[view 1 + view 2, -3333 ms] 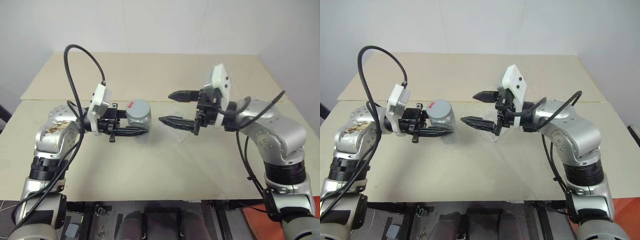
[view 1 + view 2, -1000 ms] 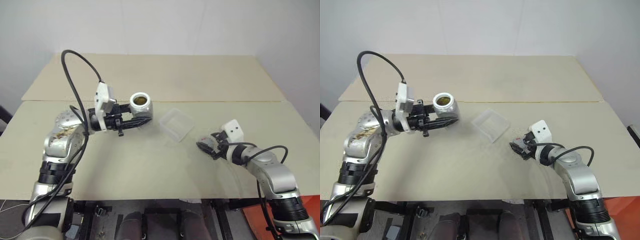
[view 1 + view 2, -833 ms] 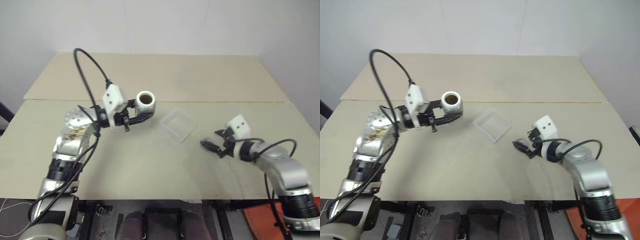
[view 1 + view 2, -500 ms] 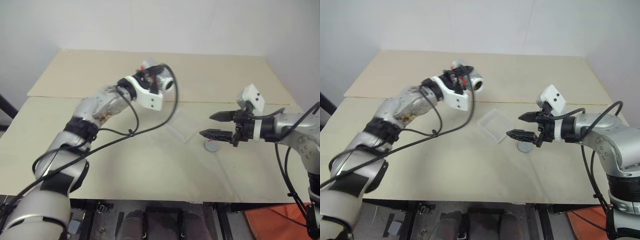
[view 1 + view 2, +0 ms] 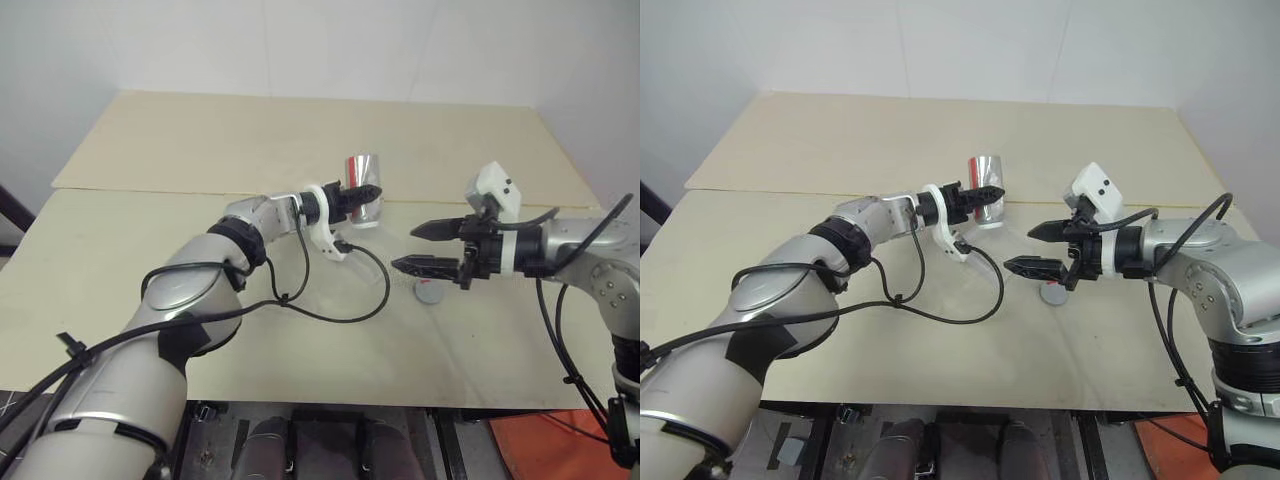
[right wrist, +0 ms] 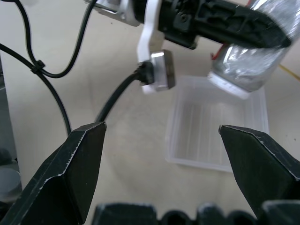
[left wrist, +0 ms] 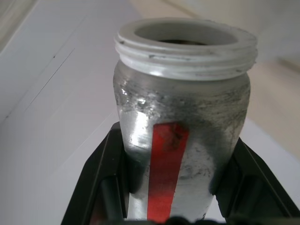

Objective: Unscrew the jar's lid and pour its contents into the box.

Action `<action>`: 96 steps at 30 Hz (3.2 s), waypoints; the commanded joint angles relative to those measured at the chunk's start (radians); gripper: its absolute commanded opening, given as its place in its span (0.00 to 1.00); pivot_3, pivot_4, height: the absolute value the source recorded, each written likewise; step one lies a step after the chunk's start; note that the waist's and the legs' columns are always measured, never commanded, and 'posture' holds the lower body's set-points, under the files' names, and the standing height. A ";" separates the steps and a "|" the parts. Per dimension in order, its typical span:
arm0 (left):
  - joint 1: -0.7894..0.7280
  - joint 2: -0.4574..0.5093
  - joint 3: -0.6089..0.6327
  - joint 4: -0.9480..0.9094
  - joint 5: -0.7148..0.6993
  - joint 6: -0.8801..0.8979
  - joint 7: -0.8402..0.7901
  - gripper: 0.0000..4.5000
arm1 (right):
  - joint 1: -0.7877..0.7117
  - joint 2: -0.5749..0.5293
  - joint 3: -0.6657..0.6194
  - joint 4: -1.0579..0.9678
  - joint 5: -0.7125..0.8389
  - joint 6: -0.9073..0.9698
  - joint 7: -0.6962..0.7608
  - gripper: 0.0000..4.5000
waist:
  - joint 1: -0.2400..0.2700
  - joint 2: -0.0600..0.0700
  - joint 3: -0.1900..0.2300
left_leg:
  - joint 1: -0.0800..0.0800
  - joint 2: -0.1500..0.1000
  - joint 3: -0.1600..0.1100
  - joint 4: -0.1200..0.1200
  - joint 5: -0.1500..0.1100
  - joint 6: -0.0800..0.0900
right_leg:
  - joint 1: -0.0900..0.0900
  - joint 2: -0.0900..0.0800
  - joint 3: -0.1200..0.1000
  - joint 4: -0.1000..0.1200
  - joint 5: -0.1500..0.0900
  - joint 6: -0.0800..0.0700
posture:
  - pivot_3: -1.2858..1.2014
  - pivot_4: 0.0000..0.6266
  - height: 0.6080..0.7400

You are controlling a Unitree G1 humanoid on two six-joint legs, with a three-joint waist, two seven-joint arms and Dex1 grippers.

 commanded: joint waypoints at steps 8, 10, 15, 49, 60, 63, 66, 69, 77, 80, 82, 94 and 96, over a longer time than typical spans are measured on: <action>0.001 0.028 0.164 0.001 -0.234 -0.139 -0.063 0.43 | 0.034 0.000 -0.044 -0.050 0.025 -0.035 -0.036 0.99 | 0.007 0.000 0.000 | -0.001 0.000 -0.001 0.002 0.000 0.000 | 0.000 0.000 0.000 0.001 0.000 0.000 | 0.52 0.24 1.00; 0.035 0.047 0.315 -0.007 -0.425 -0.231 -0.223 0.43 | 0.046 -0.003 -0.050 -0.056 0.011 -0.063 -0.038 0.99 | 0.006 0.000 0.000 | -0.001 0.001 -0.001 0.003 0.000 0.000 | 0.000 -0.001 0.000 0.001 0.000 0.000 | 0.52 0.24 1.00; 0.185 0.003 0.802 -0.160 -1.100 -0.119 -0.839 0.43 | 0.074 0.008 -0.075 -0.066 0.009 -0.105 -0.056 0.99 | -0.005 0.001 -0.001 | -0.001 0.002 0.000 0.006 0.000 0.000 | 0.000 -0.001 -0.001 0.003 0.000 0.000 | 0.52 0.24 1.00; 0.014 0.092 0.027 -0.253 -0.144 -0.062 -0.242 0.43 | 0.040 0.010 -0.060 -0.062 -0.030 -0.138 -0.055 0.99 | 0.002 0.002 -0.001 | 0.014 -0.002 0.000 0.007 -0.006 0.010 | 0.013 0.000 0.002 0.006 0.001 0.001 | 0.52 0.24 1.00; -0.033 -0.011 -0.041 -0.105 -0.041 0.007 -0.141 0.43 | 0.092 0.030 -0.120 -0.138 0.030 -0.093 -0.138 0.99 | 0.009 0.001 -0.001 | 0.002 -0.002 0.000 0.009 -0.003 0.006 | 0.002 -0.001 0.001 0.007 0.000 0.001 | 0.52 0.24 1.00; -0.031 -0.010 -0.023 -0.095 -0.063 -0.005 -0.140 0.43 | 0.095 0.028 -0.118 -0.141 0.041 -0.095 -0.149 0.99 | 0.009 0.001 -0.001 | 0.002 -0.001 0.000 0.009 -0.004 0.006 | 0.002 -0.001 0.001 0.008 0.000 0.001 | 0.52 0.24 1.00; -0.014 0.011 0.041 -0.105 -0.137 -0.046 -0.166 0.43 | 0.099 0.020 -0.108 -0.137 0.037 -0.108 -0.152 0.99 | 0.008 0.001 -0.001 | 0.002 -0.001 0.000 0.009 -0.004 0.006 | 0.002 -0.001 0.001 0.008 0.000 0.001 | 0.52 0.24 1.00; 0.042 0.057 0.187 -0.151 -0.313 -0.127 -0.239 0.43 | 0.103 0.015 -0.103 -0.130 0.026 -0.120 -0.150 0.99 | 0.006 0.002 -0.001 | 0.002 0.000 0.000 0.009 -0.004 0.006 | 0.001 -0.001 0.001 0.008 0.000 0.001 | 0.52 0.24 1.00; 0.403 0.076 0.825 -0.574 -1.271 0.093 -0.963 0.43 | 0.086 0.005 -0.079 -0.086 0.003 -0.150 -0.111 0.99 | -0.018 0.002 -0.001 | 0.002 0.002 0.001 0.011 -0.001 0.001 | 0.001 -0.002 0.002 0.011 0.001 0.001 | 0.52 0.24 1.00; 0.516 0.073 0.954 -0.741 -1.451 0.338 -1.092 0.43 | 0.074 0.012 -0.067 -0.075 0.001 -0.156 -0.098 0.99 | -0.020 0.002 -0.001 | 0.002 0.002 0.000 0.013 -0.001 0.001 | 0.001 -0.001 0.001 0.012 0.001 0.001 | 0.52 0.24 1.00; 0.589 0.072 1.045 -0.838 -1.590 0.544 -1.146 0.43 | 0.067 0.017 -0.058 -0.070 -0.002 -0.157 -0.090 0.99 | -0.024 0.002 -0.001 | 0.004 0.002 0.000 0.013 -0.001 0.001 | 0.003 0.000 0.002 0.012 0.001 0.001 | 0.52 0.24 1.00; 0.836 0.020 1.142 -1.009 -1.716 0.614 -1.208 0.43 | 0.051 0.021 -0.040 -0.059 -0.010 -0.153 -0.070 0.99 | -0.016 0.002 -0.001 | 0.016 0.002 -0.002 0.011 -0.005 0.008 | 0.015 -0.001 0.002 0.011 0.001 0.000 | 0.52 0.24 1.00; 0.852 0.017 1.130 -0.996 -1.694 0.598 -1.202 0.43 | 0.050 0.020 -0.032 -0.059 -0.012 -0.155 -0.063 0.99 | -0.017 0.002 -0.001 | 0.017 0.002 -0.002 0.011 -0.005 0.008 | 0.016 -0.001 0.002 0.011 0.001 0.000 | 0.52 0.24 1.00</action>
